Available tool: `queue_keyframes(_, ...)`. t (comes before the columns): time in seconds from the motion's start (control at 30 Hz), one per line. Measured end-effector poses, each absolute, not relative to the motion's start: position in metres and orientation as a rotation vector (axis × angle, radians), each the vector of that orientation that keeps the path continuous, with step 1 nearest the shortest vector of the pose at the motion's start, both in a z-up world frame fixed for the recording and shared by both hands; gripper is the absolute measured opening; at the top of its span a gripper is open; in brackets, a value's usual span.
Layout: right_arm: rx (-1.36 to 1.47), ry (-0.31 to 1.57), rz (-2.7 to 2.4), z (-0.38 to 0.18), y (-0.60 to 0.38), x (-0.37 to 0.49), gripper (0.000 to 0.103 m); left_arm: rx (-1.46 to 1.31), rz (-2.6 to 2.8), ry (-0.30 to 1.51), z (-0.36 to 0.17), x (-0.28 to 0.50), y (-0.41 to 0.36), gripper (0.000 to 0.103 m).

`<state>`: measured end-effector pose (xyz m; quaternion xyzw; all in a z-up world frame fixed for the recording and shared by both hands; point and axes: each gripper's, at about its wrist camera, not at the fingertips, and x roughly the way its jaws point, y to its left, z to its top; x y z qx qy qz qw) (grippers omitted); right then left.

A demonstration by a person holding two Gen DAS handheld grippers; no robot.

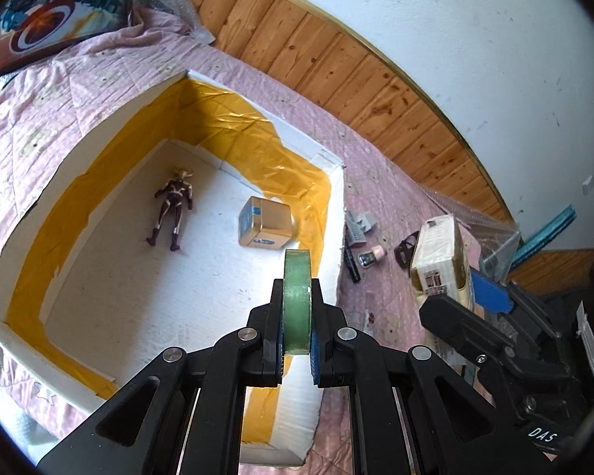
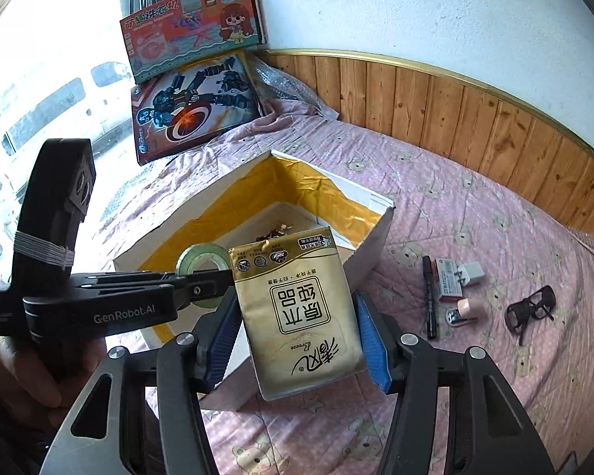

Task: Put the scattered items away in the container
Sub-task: 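Carry the tape roll in left tool while right tool carries the tissue pack over the box, then open left tool to drop the tape roll while right tool drops the tissue pack into the box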

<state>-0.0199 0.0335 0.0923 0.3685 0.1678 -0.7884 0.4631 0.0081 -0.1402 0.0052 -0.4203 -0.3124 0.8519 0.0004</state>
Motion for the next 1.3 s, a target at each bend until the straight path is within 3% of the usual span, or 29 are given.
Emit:
queue_keyframes(0.67, 0.989, 0.627, -1.772, 0.059, -0.093, -0.074, 0.057, -1.642, 2.379, -1.382, -0.060, -0.027, -0.169, 0.009)
queue_keyframes(1.2, 1.129, 0.903, -1.640, -0.012, -0.163, -0.108, 0.058, -1.789, 2.348, -1.415, -0.089, -0.053, -0.173, 0.010)
queue_keyframes(1.3, 1.139, 0.922, -1.632, -0.020, -0.167, -0.109, 0.060, -1.790, 2.327, -1.435, -0.091, -0.054, -0.174, 0.029)
